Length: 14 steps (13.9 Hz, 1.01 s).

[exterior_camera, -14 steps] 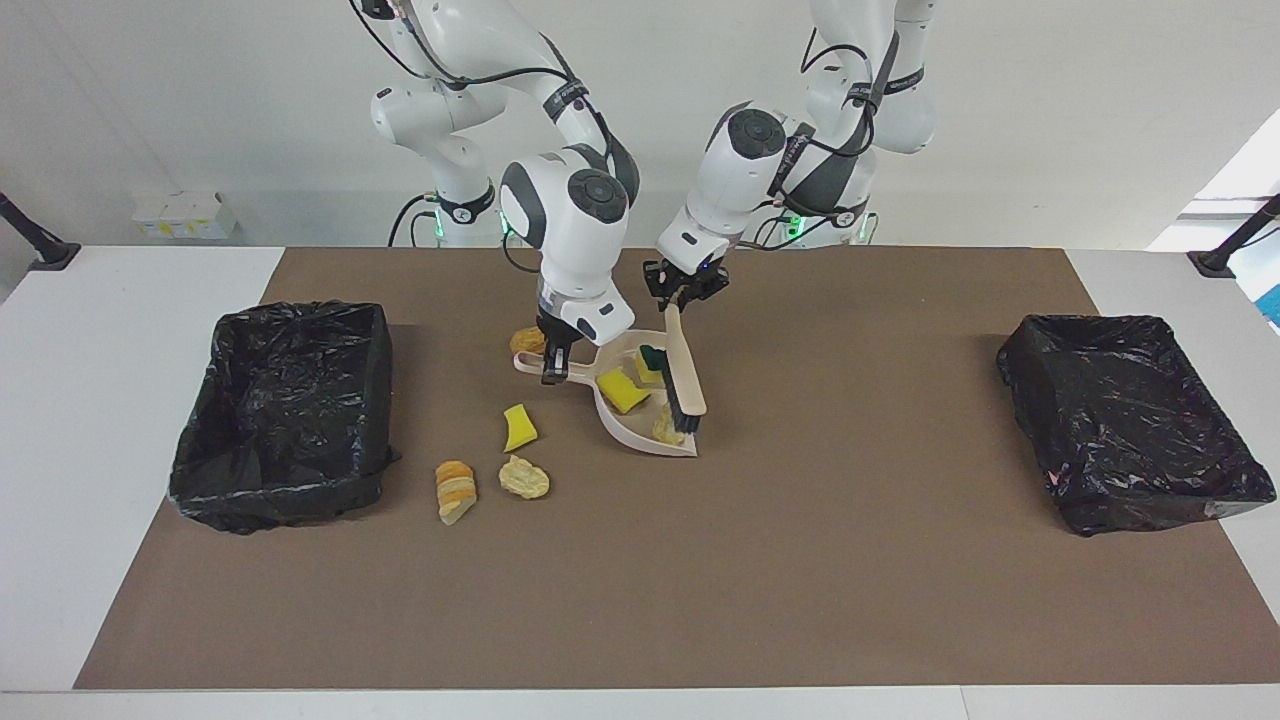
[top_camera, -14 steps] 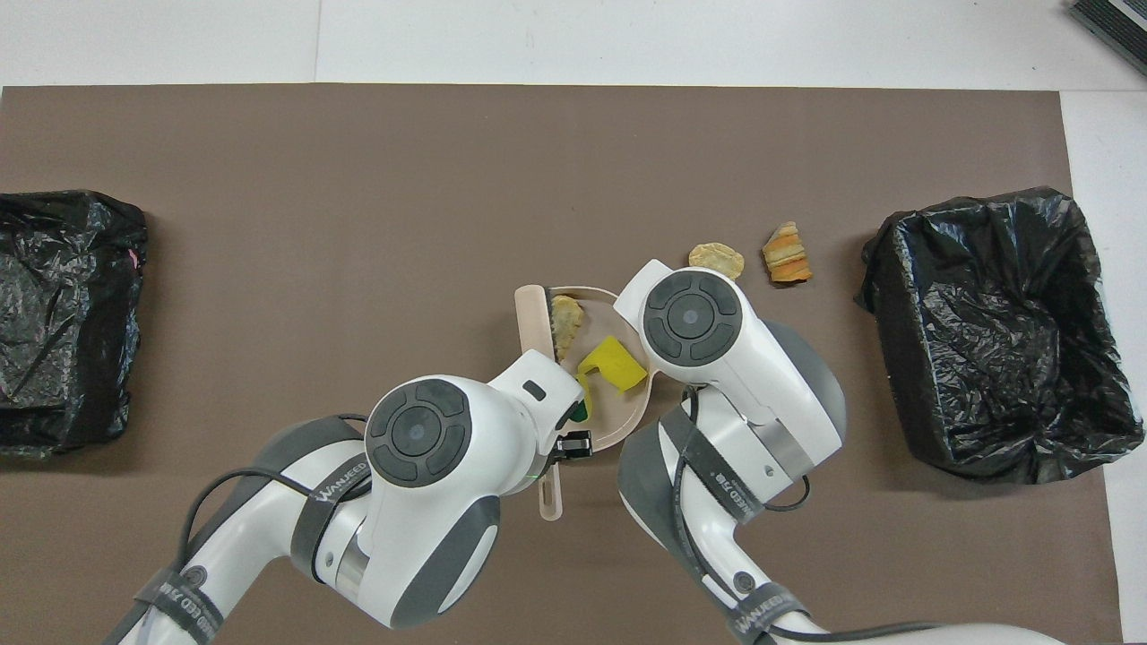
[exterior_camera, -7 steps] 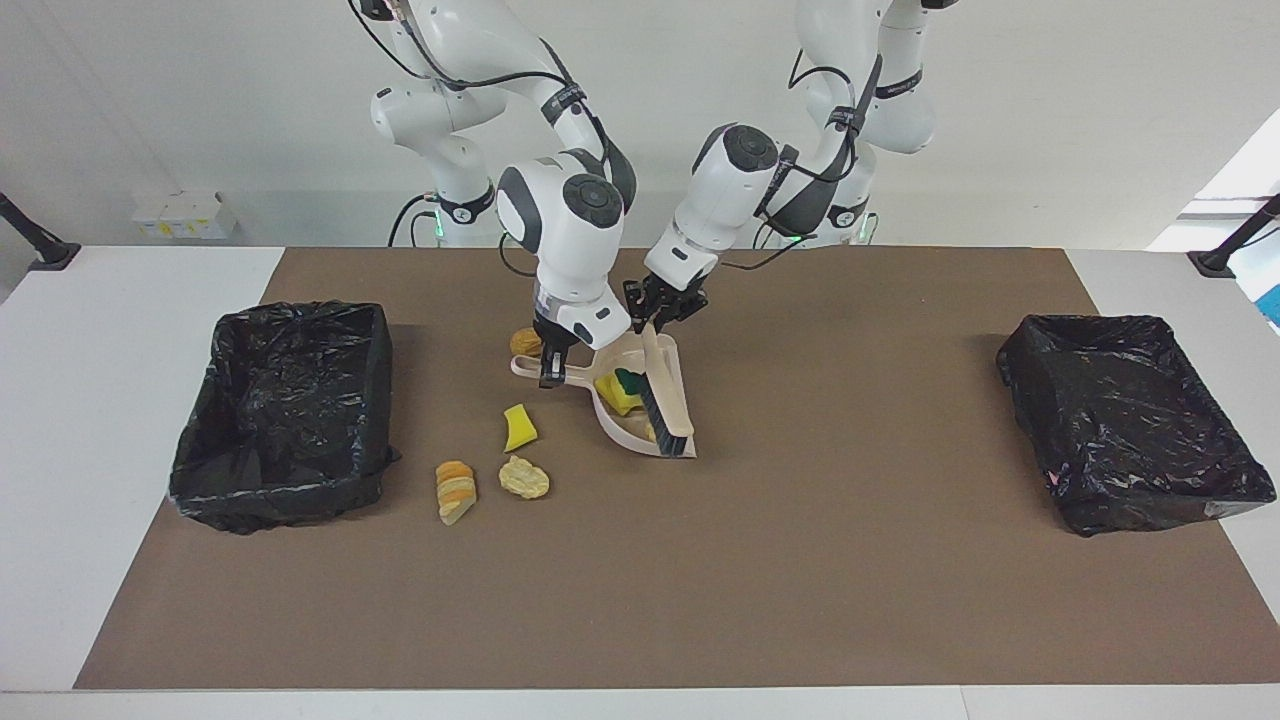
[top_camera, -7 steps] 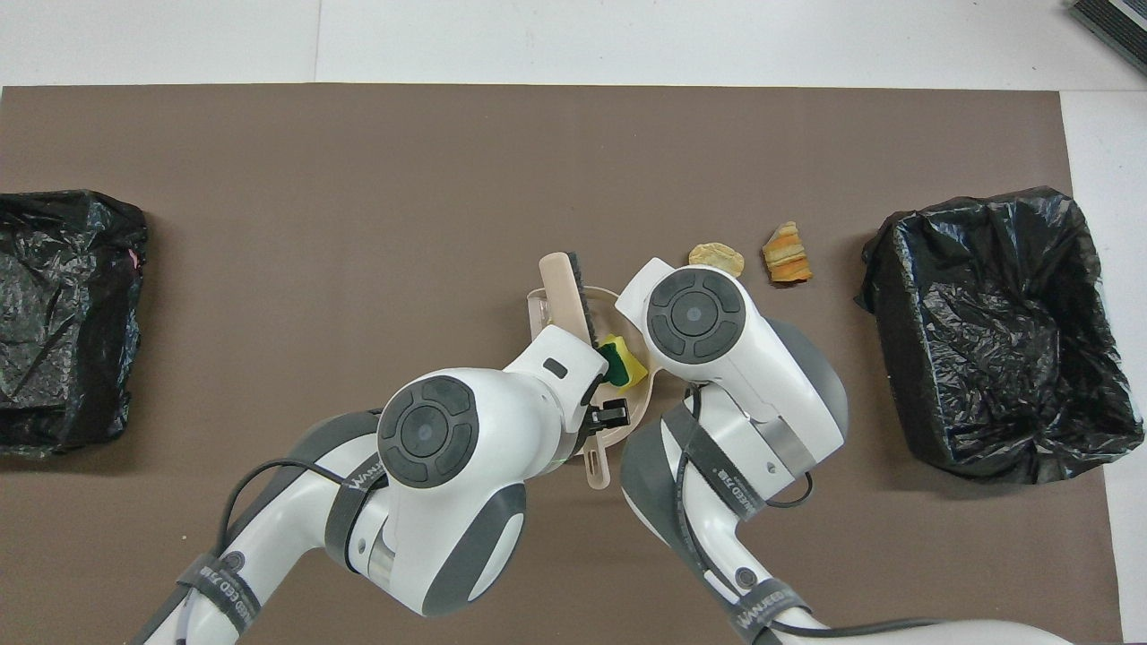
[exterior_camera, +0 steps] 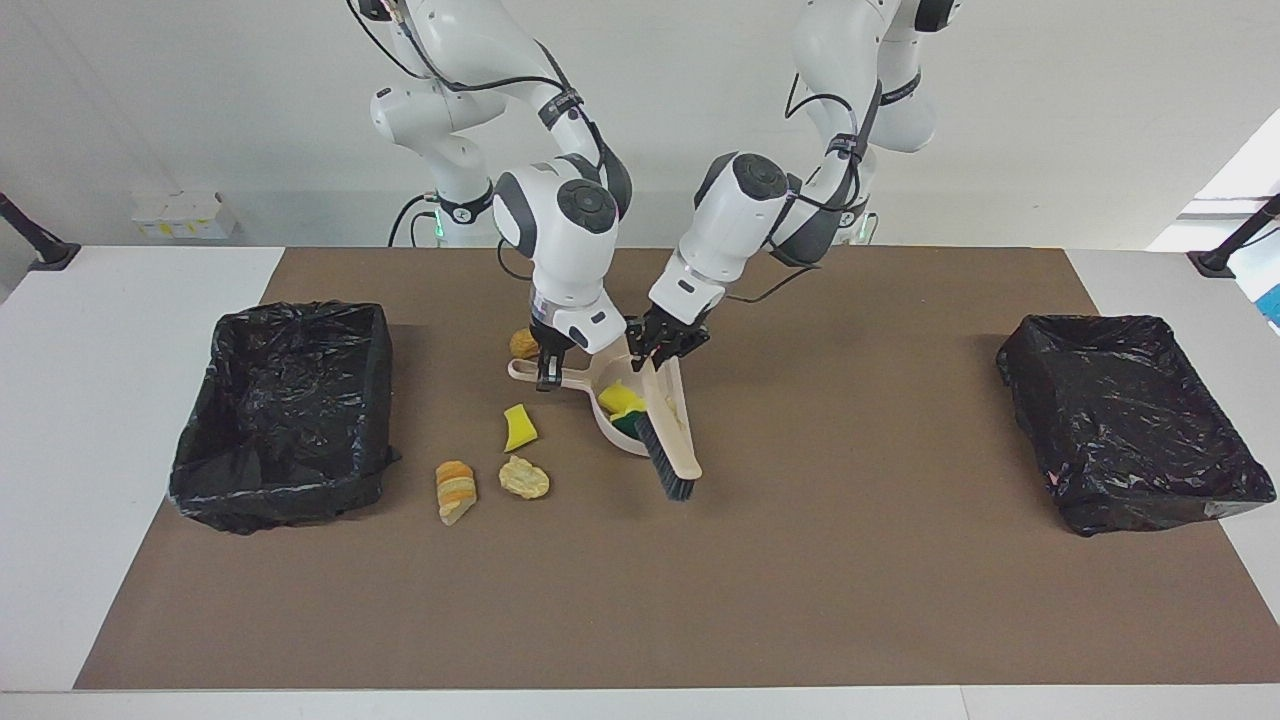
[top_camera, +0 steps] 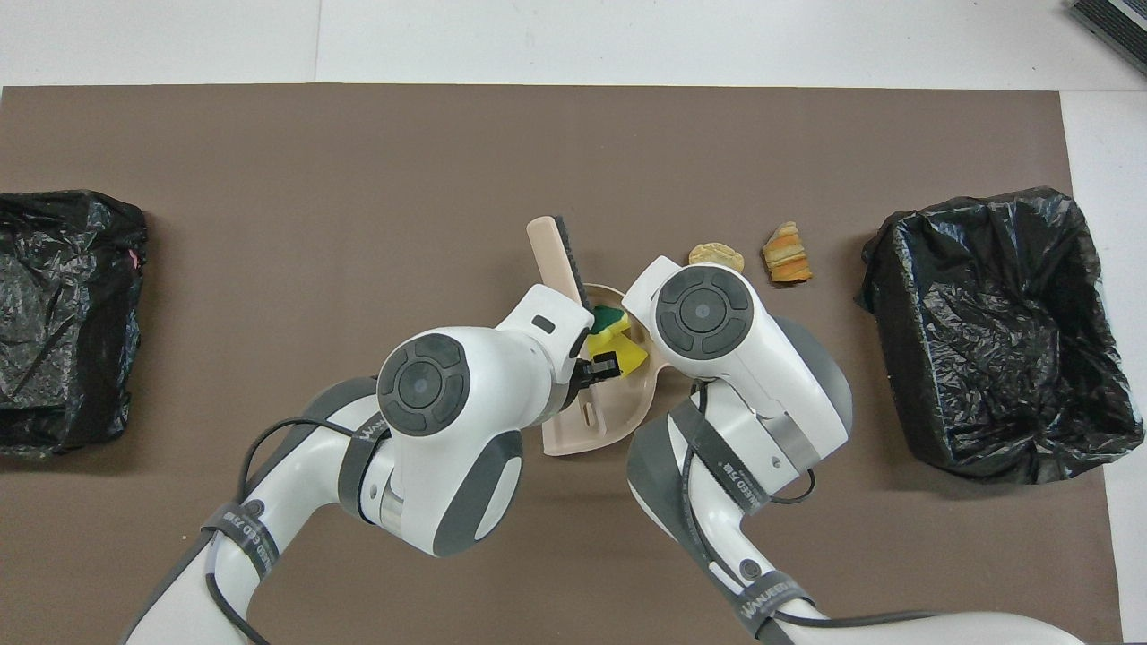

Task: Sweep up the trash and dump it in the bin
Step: 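Brush the debris into the dustpan held by the right gripper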

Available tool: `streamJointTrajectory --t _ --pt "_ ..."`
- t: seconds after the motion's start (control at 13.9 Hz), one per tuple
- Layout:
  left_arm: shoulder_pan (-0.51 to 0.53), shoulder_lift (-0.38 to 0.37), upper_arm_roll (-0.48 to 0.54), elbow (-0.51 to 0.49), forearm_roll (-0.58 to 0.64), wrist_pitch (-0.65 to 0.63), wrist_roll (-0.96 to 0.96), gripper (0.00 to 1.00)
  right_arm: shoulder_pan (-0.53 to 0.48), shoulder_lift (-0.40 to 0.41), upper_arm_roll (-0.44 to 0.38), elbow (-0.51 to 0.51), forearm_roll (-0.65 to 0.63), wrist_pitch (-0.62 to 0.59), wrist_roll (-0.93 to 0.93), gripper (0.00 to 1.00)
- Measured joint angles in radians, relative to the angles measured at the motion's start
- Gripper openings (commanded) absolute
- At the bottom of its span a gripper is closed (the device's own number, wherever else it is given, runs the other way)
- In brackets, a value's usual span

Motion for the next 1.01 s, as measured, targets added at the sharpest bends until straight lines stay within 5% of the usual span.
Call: streamJointTrajectory --t 1.01 --pt "0.01 0.102 -0.006 0.183 0.002 -0.049 -0.068 0.0 -0.011 -0.006 0.0 -0.012 0.001 0.021 0.0 0.0"
